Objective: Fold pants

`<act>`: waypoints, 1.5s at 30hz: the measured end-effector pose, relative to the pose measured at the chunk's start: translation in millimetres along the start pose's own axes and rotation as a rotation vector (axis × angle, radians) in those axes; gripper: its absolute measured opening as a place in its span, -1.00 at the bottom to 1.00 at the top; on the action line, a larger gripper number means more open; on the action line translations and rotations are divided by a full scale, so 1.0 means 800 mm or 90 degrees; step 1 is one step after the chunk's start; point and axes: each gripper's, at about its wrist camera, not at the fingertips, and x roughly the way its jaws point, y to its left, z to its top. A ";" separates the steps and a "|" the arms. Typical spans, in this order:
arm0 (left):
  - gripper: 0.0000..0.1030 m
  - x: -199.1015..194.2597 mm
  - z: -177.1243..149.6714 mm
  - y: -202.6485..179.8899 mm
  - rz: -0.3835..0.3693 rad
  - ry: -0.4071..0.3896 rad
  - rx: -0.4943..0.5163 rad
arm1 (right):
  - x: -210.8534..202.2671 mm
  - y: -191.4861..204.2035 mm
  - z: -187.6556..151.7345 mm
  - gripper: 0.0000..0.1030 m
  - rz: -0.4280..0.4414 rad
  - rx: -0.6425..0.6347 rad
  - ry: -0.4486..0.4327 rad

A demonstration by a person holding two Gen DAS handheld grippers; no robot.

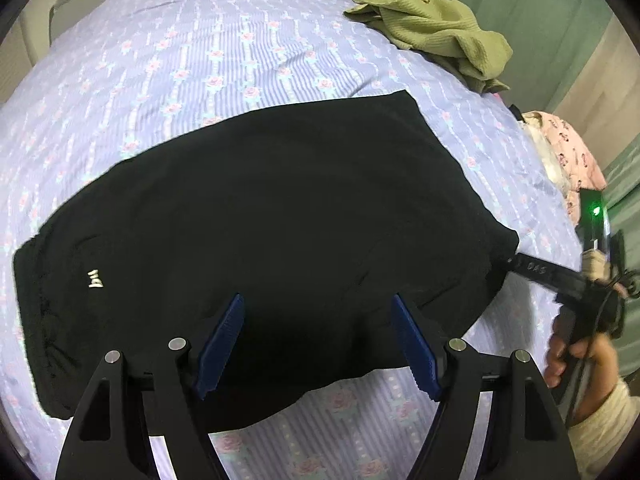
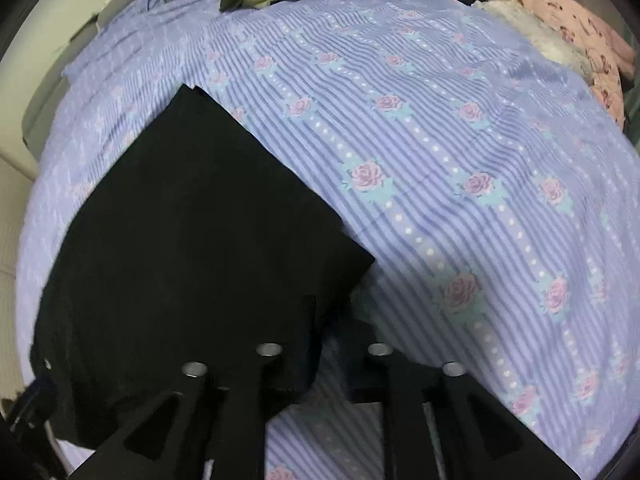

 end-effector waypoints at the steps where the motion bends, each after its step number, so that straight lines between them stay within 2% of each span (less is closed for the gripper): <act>1: 0.45 -0.003 -0.002 0.002 0.010 -0.002 0.003 | -0.007 0.002 0.000 -0.02 -0.023 -0.006 -0.005; 2: 0.45 -0.007 -0.005 0.005 0.019 -0.004 0.005 | -0.015 0.002 0.000 0.22 -0.036 -0.005 -0.014; 3: 0.45 -0.012 -0.008 0.009 0.025 -0.006 0.006 | -0.032 0.003 -0.004 0.23 -0.064 -0.006 -0.038; 6: 0.47 -0.036 -0.020 0.030 0.039 -0.021 -0.003 | -0.073 0.016 -0.015 0.24 -0.101 -0.040 -0.070; 7: 0.52 -0.046 -0.025 0.040 0.043 -0.025 -0.010 | -0.090 0.026 -0.020 0.24 -0.096 -0.061 -0.079; 10: 0.62 -0.079 -0.043 0.075 0.056 -0.037 -0.036 | -0.135 0.069 -0.039 0.44 -0.065 -0.130 -0.092; 11: 0.63 -0.091 -0.049 0.091 0.062 -0.038 -0.046 | -0.145 0.076 -0.046 0.44 -0.056 -0.143 -0.093; 17: 0.69 -0.136 -0.083 0.185 0.079 -0.044 -0.113 | -0.181 0.190 -0.088 0.44 0.007 -0.276 -0.076; 22: 0.72 -0.136 -0.096 0.269 0.006 -0.041 -0.181 | -0.171 0.282 -0.131 0.44 0.061 -0.361 -0.042; 25: 0.72 -0.114 -0.096 0.316 -0.035 -0.029 -0.211 | -0.156 0.336 -0.157 0.44 0.076 -0.405 -0.030; 30: 0.71 -0.062 -0.088 0.378 -0.149 -0.002 -0.284 | -0.134 0.398 -0.191 0.44 0.082 -0.439 0.001; 33: 0.71 -0.032 -0.081 0.392 -0.192 0.010 -0.305 | -0.129 0.412 -0.204 0.44 0.080 -0.447 0.009; 37: 0.71 0.002 -0.077 0.400 -0.211 0.034 -0.312 | -0.115 0.419 -0.214 0.44 0.065 -0.441 0.034; 42: 0.76 0.013 -0.078 0.405 -0.247 0.020 -0.356 | -0.111 0.416 -0.217 0.44 0.051 -0.421 0.047; 44: 0.75 0.015 -0.080 0.401 -0.285 0.019 -0.365 | -0.109 0.412 -0.217 0.44 0.055 -0.406 0.056; 45: 0.73 0.019 -0.081 0.397 -0.322 0.029 -0.363 | -0.109 0.410 -0.216 0.44 0.055 -0.399 0.059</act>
